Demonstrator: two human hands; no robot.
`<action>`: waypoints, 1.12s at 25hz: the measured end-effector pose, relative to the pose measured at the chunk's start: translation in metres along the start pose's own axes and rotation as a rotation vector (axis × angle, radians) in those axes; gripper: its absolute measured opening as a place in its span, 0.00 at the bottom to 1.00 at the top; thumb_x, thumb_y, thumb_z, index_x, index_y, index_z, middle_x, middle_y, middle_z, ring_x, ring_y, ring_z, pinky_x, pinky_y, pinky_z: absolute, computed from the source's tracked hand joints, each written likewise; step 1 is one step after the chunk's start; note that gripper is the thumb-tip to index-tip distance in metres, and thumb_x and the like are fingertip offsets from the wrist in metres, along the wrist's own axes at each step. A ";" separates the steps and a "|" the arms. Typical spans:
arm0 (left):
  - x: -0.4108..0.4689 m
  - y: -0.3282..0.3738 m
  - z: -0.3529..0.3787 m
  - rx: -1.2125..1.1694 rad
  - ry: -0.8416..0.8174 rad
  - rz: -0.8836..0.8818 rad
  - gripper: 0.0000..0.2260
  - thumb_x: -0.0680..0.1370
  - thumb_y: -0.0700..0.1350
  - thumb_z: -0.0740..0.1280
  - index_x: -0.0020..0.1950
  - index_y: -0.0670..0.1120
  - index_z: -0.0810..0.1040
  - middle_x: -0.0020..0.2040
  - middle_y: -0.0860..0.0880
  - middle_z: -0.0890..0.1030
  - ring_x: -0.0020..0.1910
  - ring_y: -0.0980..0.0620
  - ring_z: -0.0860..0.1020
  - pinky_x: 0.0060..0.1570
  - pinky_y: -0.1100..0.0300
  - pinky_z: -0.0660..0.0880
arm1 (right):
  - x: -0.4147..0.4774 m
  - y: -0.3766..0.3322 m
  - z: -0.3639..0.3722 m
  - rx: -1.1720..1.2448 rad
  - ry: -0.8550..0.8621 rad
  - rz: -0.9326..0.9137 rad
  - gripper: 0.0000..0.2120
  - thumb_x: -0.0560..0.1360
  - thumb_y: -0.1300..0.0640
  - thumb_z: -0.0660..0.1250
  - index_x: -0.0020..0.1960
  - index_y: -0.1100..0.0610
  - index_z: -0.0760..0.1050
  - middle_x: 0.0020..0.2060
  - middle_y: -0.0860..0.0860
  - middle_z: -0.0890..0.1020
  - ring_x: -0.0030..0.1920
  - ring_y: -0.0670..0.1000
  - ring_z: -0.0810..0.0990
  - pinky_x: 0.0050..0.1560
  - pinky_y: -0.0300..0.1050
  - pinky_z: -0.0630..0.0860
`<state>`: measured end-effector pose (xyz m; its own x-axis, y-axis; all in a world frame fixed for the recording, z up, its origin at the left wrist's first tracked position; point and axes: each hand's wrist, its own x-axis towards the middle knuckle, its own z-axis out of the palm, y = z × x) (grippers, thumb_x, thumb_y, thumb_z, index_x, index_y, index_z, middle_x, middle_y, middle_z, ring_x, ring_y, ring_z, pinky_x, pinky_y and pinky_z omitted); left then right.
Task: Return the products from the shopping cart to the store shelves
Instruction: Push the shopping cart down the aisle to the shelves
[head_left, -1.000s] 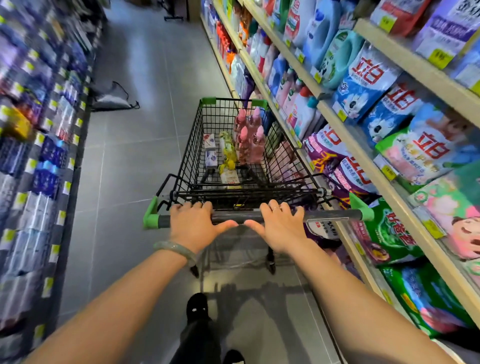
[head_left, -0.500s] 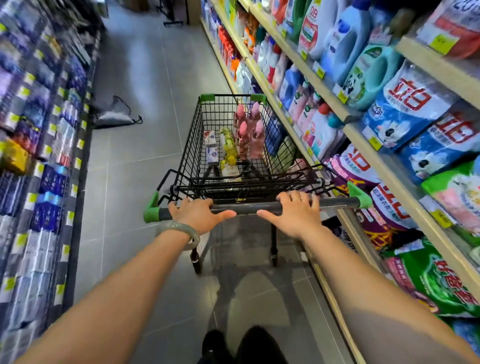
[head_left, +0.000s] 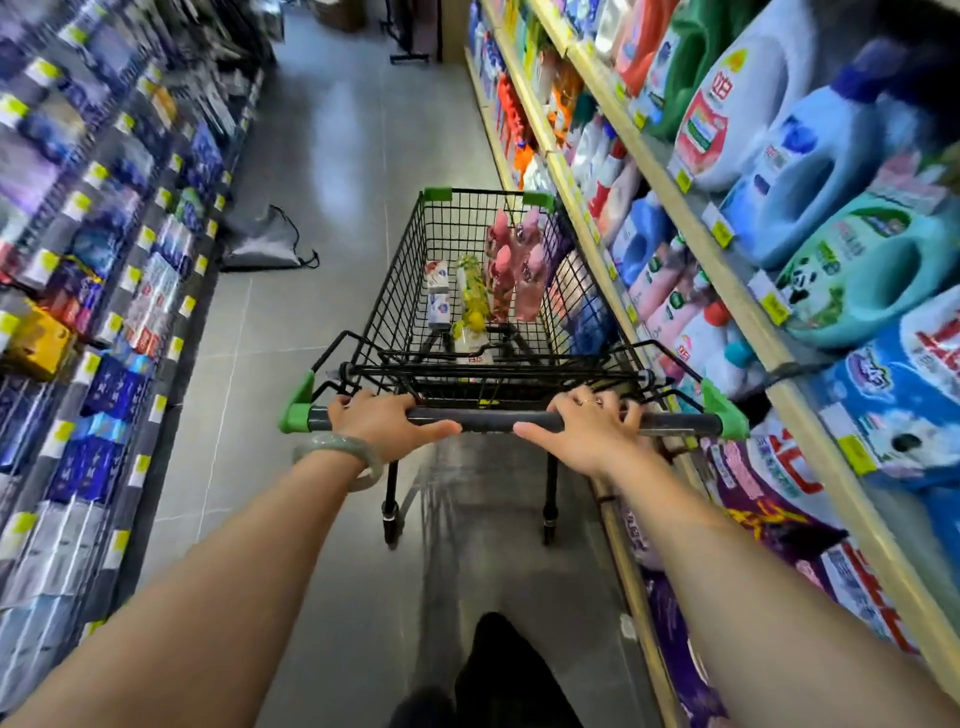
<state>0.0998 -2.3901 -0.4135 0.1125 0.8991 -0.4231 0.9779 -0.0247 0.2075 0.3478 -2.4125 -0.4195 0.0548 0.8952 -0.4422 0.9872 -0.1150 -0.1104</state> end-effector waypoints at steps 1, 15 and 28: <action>0.015 0.001 -0.007 -0.003 0.024 -0.001 0.25 0.66 0.78 0.53 0.35 0.58 0.71 0.41 0.54 0.76 0.58 0.46 0.71 0.61 0.44 0.60 | 0.017 -0.001 -0.008 0.002 0.003 -0.012 0.34 0.67 0.22 0.48 0.56 0.46 0.71 0.65 0.51 0.69 0.67 0.59 0.62 0.69 0.66 0.53; 0.305 0.000 -0.138 0.018 0.163 -0.023 0.29 0.64 0.79 0.50 0.37 0.55 0.73 0.40 0.54 0.77 0.53 0.48 0.72 0.65 0.41 0.59 | 0.312 -0.029 -0.150 0.010 0.061 -0.049 0.34 0.68 0.23 0.49 0.56 0.49 0.71 0.67 0.52 0.70 0.70 0.58 0.63 0.71 0.64 0.52; 0.554 -0.005 -0.258 0.000 0.095 -0.042 0.31 0.62 0.80 0.50 0.38 0.56 0.74 0.40 0.55 0.78 0.52 0.48 0.74 0.56 0.46 0.62 | 0.562 -0.055 -0.271 0.002 0.041 -0.081 0.33 0.69 0.24 0.50 0.57 0.47 0.70 0.68 0.53 0.68 0.69 0.59 0.62 0.72 0.63 0.51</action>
<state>0.1120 -1.7790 -0.4217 0.0538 0.9369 -0.3455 0.9815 0.0140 0.1909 0.3644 -1.7861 -0.4205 -0.0189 0.9183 -0.3954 0.9883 -0.0427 -0.1463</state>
